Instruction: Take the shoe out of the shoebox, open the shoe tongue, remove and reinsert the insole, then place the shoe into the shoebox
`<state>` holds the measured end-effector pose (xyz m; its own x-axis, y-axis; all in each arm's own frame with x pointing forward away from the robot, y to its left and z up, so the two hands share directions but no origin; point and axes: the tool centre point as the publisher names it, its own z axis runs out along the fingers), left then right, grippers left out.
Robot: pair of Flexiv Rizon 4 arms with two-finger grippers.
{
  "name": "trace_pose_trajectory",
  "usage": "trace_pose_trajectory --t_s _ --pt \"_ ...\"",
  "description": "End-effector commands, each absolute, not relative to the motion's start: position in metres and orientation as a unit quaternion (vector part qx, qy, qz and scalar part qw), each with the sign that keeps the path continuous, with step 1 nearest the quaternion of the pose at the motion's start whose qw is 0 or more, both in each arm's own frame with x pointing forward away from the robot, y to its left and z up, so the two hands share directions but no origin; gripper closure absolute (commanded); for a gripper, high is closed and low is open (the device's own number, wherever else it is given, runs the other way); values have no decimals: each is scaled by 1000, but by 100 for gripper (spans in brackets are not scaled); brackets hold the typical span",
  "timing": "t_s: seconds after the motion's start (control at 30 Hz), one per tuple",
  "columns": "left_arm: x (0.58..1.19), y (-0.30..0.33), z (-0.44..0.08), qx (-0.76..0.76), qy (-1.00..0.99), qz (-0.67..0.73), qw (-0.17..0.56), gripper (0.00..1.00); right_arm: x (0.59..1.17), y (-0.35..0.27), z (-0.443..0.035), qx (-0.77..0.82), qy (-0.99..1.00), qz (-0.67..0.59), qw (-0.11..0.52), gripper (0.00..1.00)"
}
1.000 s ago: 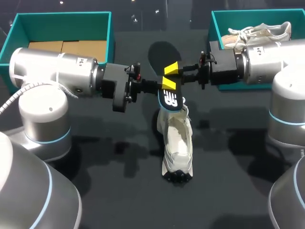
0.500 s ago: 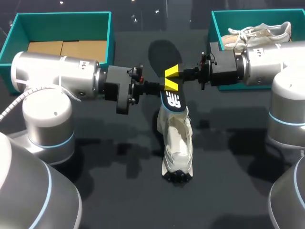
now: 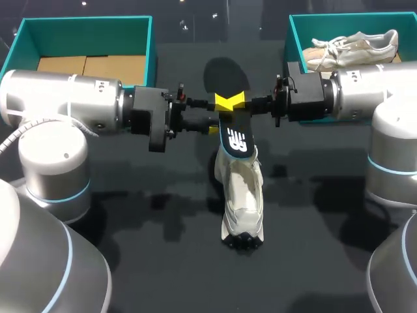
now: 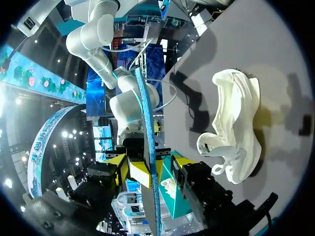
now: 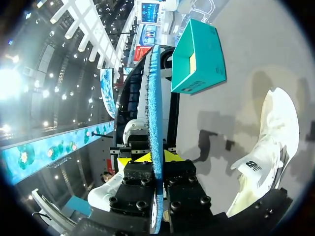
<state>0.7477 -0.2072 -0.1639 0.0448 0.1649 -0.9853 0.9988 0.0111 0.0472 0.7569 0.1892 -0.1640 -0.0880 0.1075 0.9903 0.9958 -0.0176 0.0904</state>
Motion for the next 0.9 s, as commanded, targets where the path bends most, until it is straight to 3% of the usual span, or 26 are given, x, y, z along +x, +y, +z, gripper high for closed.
trace_pose_trajectory --t_s 0.03,0.13,0.9 --pt "754 -157 -149 570 547 -417 449 0 751 190 -169 -511 -539 -501 443 100" --pt "771 -134 -142 581 557 -386 451 0 749 190 -171 -511 -539 -502 444 100" --pt "788 -127 -130 597 576 -353 434 0 748 191 -175 -511 -541 -500 443 100"
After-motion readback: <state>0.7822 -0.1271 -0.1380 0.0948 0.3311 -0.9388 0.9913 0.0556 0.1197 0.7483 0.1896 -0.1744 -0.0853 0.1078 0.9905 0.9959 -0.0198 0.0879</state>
